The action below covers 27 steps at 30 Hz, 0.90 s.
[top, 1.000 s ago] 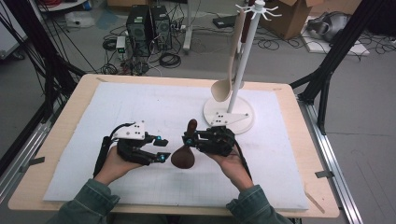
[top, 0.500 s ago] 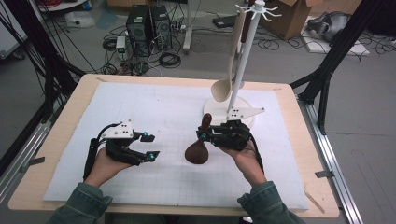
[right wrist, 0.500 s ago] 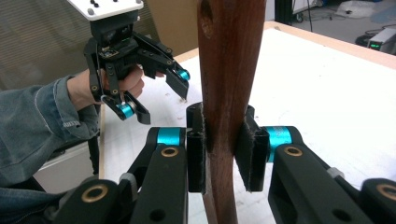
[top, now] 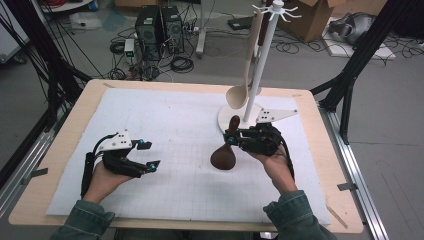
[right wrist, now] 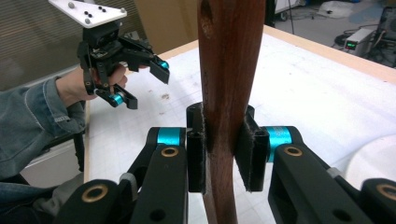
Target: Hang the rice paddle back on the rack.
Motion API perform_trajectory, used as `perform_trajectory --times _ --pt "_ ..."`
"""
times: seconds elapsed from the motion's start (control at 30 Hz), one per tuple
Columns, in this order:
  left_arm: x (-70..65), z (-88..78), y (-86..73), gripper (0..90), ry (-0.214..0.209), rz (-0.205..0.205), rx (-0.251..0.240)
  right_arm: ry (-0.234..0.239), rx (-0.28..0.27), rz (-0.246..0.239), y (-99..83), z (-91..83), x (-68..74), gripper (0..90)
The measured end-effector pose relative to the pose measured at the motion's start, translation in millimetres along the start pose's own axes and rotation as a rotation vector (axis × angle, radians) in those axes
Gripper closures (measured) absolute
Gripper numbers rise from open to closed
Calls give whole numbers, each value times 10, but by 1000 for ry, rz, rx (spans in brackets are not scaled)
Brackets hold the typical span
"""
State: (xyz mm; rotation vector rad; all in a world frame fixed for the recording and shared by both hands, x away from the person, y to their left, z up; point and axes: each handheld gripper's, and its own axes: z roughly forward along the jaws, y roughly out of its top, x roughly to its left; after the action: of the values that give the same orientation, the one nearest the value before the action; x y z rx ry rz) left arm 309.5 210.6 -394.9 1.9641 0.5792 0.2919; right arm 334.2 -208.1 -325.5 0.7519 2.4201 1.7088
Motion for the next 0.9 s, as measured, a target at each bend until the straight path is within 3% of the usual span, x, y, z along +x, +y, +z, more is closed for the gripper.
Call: perform_trajectory --times 0.3,0.43,0.7,0.9 --pt "46 -24 -103 173 45 -15 27 -30 4 -21 99 -150 -44 761" --pt "79 -40 -128 137 48 -31 22 -37 7 -21 148 -216 -70 761" --pt "79 -45 -135 63 46 -24 31 -53 6 -37 260 -333 -125 761" --pt "85 -36 -152 55 50 -26 36 -66 5 -42 379 -422 -171 761"
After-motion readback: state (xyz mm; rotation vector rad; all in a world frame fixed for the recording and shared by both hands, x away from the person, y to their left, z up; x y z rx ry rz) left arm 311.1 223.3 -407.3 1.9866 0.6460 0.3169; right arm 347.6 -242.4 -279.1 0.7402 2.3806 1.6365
